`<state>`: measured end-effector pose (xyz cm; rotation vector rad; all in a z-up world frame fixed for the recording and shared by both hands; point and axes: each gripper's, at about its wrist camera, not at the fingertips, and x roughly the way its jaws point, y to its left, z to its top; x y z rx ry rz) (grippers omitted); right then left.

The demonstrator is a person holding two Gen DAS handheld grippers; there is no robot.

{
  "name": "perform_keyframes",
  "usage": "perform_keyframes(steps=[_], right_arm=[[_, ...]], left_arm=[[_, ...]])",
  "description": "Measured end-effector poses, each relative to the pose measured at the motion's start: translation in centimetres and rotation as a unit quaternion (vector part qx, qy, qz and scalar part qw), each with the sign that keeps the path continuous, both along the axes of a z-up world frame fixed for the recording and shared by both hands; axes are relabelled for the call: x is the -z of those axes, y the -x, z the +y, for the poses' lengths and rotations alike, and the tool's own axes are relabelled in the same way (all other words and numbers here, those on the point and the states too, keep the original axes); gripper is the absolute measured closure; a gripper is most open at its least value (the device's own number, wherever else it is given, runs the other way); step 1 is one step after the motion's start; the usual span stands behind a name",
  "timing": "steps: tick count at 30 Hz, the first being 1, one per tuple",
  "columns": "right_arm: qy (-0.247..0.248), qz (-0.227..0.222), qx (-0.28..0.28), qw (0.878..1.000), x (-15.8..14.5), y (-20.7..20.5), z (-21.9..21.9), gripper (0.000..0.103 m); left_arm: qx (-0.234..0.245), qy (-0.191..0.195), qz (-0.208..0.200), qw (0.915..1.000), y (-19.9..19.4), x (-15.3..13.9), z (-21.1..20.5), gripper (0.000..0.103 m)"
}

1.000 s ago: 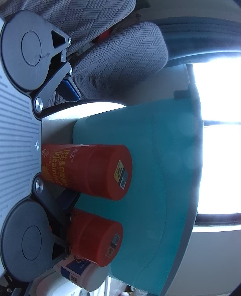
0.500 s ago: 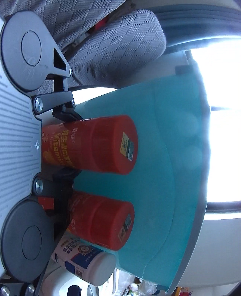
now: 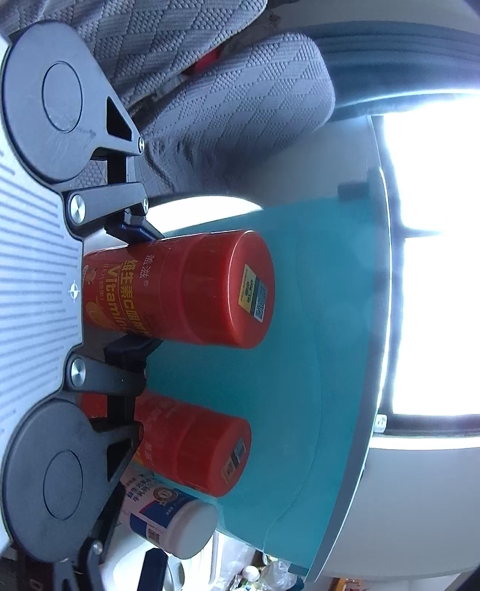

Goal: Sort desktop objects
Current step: 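Close the left tool on the red canister while the right tool closes on the white jar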

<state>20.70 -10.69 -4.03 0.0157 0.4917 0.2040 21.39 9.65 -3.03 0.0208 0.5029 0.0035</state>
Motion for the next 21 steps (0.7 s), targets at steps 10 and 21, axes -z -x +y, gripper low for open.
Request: perform_keyframes(steps=[10,21], right_arm=[[0.013,-0.010,0.004,1.000,0.3,-1.0,1.1,0.001],[0.028,-0.022,-0.013,0.999,0.5,-1.2,1.7,0.056]], left_arm=[[-0.030,0.000,0.005,0.9995,0.6,-0.9,2.8,0.053],[-0.035,0.004,0.005,0.9994,-0.4,-1.2,4.0,0.053]])
